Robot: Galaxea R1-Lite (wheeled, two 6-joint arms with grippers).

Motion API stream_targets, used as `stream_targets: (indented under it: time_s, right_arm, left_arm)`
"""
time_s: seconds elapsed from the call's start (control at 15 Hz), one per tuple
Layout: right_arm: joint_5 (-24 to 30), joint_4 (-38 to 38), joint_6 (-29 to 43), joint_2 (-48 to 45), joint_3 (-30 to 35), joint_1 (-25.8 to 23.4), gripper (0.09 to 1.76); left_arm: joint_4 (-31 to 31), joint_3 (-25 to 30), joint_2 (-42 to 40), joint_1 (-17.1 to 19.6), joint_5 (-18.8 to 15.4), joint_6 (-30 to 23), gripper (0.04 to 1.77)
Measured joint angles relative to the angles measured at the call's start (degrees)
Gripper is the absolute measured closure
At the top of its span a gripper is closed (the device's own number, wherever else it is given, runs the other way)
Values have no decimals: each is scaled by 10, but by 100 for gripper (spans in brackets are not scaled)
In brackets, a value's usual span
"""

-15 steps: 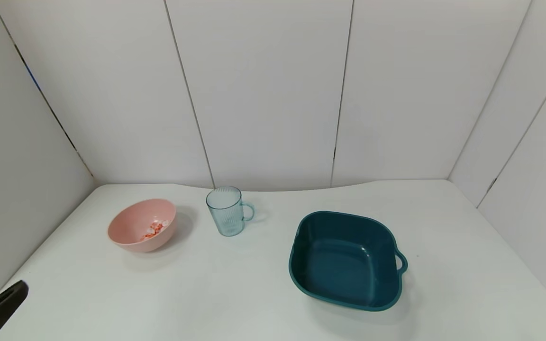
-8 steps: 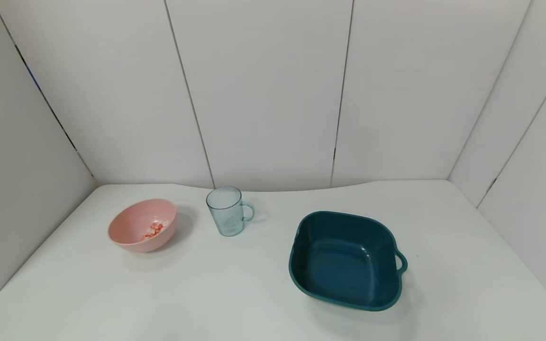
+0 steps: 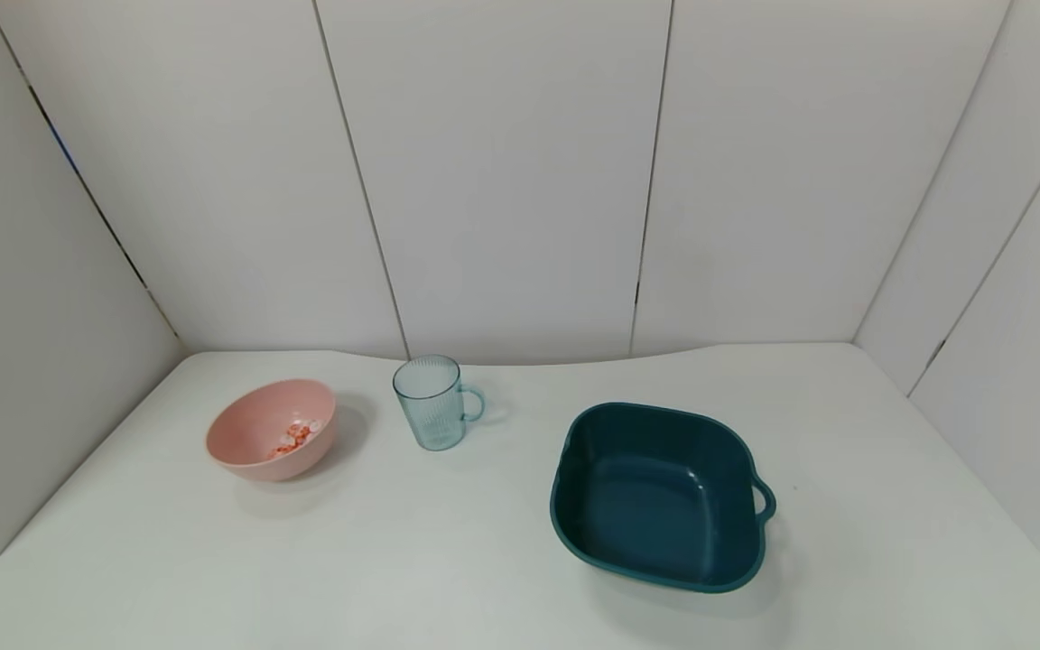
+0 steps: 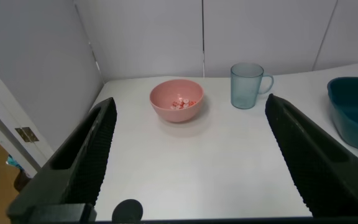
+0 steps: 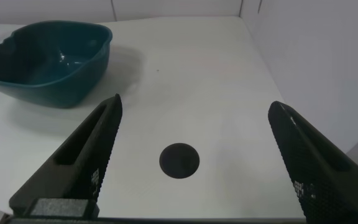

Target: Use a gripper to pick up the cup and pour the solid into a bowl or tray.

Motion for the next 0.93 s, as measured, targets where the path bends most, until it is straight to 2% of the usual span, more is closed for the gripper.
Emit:
stream_targets:
  time_s: [0.27,0.47,0.6,0.73,0.93]
  right_arm:
    - [0,0,0,0,0,0,14]
    - [0,0,0,0,0,0,14]
    - [0,0,0,0,0,0,14]
    - [0,0,0,0,0,0,14]
    - [0,-1,0,0,0,0,14]
  left_arm:
    - [-82,103,-46,1,-36,0,9]
    - [-135,181,-74,2,-45,7,9]
    - [-161,213,-83,2,-46,20,9]
    - [-148,227,-86,2,-47,25,9]
    - [-96,231,-87,2,-47,33,9]
